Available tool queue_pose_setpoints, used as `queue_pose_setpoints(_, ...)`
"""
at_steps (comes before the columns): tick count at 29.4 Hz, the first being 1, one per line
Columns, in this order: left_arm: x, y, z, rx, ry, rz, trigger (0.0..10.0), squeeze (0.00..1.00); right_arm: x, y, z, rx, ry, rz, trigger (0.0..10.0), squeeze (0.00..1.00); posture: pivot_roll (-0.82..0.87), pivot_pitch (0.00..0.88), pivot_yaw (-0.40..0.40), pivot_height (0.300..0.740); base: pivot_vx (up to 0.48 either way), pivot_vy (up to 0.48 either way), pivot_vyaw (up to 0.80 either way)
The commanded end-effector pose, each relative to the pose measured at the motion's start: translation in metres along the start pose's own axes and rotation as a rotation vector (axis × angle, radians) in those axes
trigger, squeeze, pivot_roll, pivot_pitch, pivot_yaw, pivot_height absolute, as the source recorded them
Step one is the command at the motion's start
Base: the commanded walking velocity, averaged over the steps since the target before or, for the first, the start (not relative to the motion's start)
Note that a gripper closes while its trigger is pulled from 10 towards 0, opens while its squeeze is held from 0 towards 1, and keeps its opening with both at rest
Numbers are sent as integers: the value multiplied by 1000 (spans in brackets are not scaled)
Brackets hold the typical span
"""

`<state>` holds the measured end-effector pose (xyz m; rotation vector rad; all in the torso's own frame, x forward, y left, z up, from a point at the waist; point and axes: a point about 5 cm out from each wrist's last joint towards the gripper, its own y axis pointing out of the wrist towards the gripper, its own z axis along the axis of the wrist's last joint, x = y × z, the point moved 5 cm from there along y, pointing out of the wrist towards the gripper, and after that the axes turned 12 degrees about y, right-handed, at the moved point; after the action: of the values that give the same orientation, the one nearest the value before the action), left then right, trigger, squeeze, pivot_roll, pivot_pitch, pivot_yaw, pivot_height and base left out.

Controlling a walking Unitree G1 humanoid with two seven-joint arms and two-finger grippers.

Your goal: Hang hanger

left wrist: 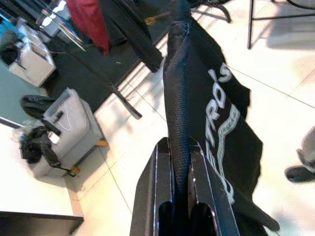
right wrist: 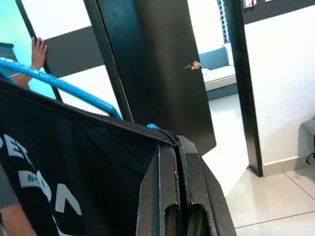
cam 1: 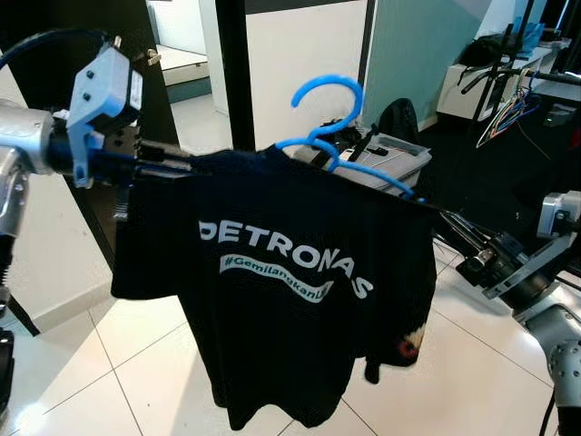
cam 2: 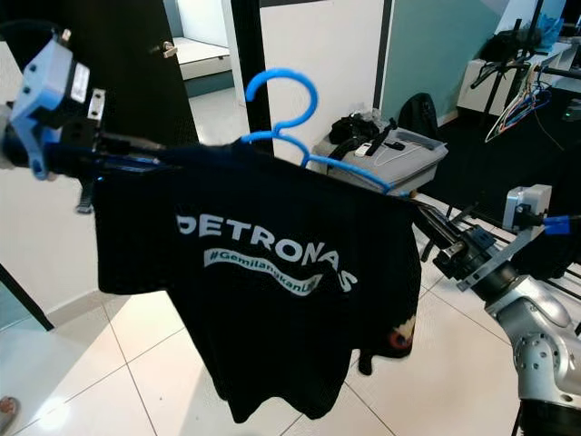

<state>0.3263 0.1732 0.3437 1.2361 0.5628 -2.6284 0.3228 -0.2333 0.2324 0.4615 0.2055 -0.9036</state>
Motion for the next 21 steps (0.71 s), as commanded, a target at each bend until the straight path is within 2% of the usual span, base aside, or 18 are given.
queue_pose_setpoints(1,4,-11,-6,-64,-7,-28,10000,0,5,-5,7,19,-13,-30,0,0,-33,0,22,740,0,0,0)
queue_pose_setpoints(2,4,-11,-6,-64,-7,-28,10000,0,5,-5,7,19,-13,-30,0,0,-33,0,22,740,0,0,0)
queue_pose_setpoints(4,10,-11,-15,-124,-2,-55,10000,0,3,-4,6,18,-13,-23,0,0,-29,0,23,740,0,0,0)
queue_pose_setpoints(6,10,-11,-15,-124,-2,-55,10000,0,3,-4,6,18,-13,-23,0,0,-29,0,23,740,0,0,0)
queue_pose_setpoints(9,23,0,-35,-203,-13,-90,10000,0,-5,2,5,10,-15,9,0,0,-29,0,23,740,0,0,0)
queue_pose_setpoints(13,28,5,-41,-216,-18,-106,10000,0,-8,5,4,4,-18,21,0,0,-30,0,22,740,0,0,0)
queue_pose_setpoints(14,38,15,-48,-224,-31,-129,10000,0,-12,9,2,-6,-19,44,0,0,-30,0,22,740,0,0,0)
queue_pose_setpoints(15,38,15,-48,-224,-31,-129,10000,0,-12,9,2,-6,-19,44,0,0,-30,0,22,740,0,0,0)
queue_pose_setpoints(16,46,26,-55,-228,-40,-146,10000,0,-19,15,-1,-22,-18,75,0,0,-31,0,21,740,0,0,0)
queue_pose_setpoints(17,46,26,-55,-228,-40,-146,10000,0,-19,15,-1,-22,-18,75,0,0,-31,0,21,740,0,0,0)
queue_pose_setpoints(18,54,36,-61,-235,-47,-155,10000,0,-27,21,-7,-50,-15,118,0,0,-36,0,21,740,0,0,0)
queue_pose_setpoints(20,54,36,-61,-235,-47,-155,10000,0,-27,21,-7,-50,-15,118,0,0,-36,0,21,740,0,0,0)
queue_pose_setpoints(21,59,44,-67,-249,-48,-159,10000,0,-37,26,-15,-93,-16,169,0,0,-37,0,19,740,0,0,0)
